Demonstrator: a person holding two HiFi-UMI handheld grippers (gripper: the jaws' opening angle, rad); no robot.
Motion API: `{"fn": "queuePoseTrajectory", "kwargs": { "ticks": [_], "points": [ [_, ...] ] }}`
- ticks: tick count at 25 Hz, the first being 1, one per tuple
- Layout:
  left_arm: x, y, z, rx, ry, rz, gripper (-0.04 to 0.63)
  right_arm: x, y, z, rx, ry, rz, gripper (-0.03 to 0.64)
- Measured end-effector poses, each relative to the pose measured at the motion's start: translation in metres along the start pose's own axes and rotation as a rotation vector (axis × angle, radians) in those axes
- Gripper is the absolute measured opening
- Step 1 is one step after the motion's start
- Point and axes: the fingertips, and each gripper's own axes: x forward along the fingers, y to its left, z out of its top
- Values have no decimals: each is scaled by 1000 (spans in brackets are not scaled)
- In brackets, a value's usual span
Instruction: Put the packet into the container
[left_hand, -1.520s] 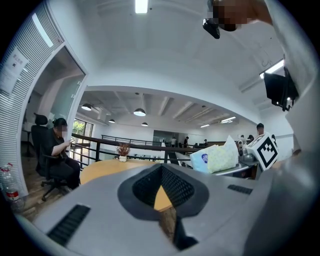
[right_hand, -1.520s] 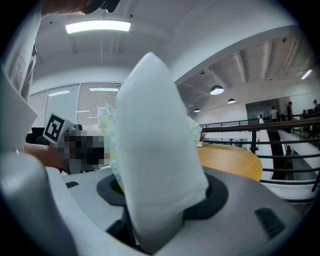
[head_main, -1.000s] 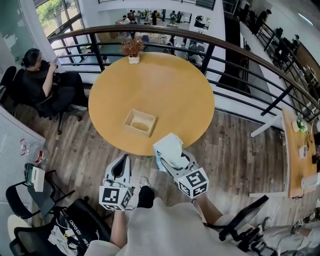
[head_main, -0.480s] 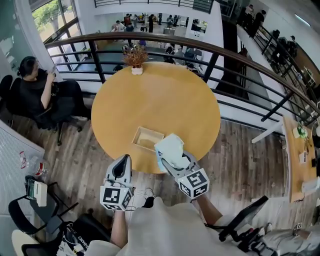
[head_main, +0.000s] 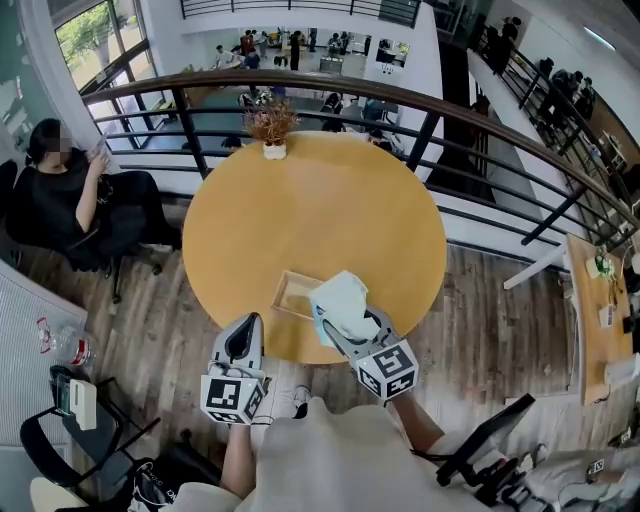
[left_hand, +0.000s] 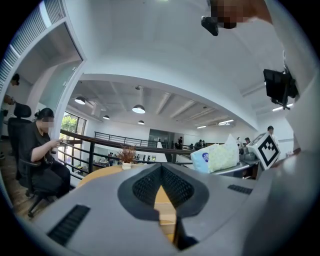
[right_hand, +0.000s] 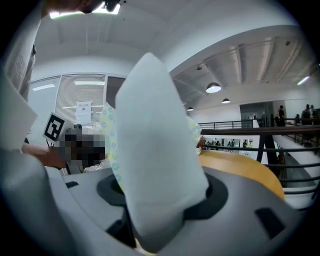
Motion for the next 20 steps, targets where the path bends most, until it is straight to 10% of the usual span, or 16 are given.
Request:
{"fn": "queuePoseTrajectory", "kwargs": {
  "ticks": [20],
  "points": [
    [25, -11, 1, 11, 27, 31, 5, 8, -28, 2, 7, 7, 50, 272]
  ]
}}
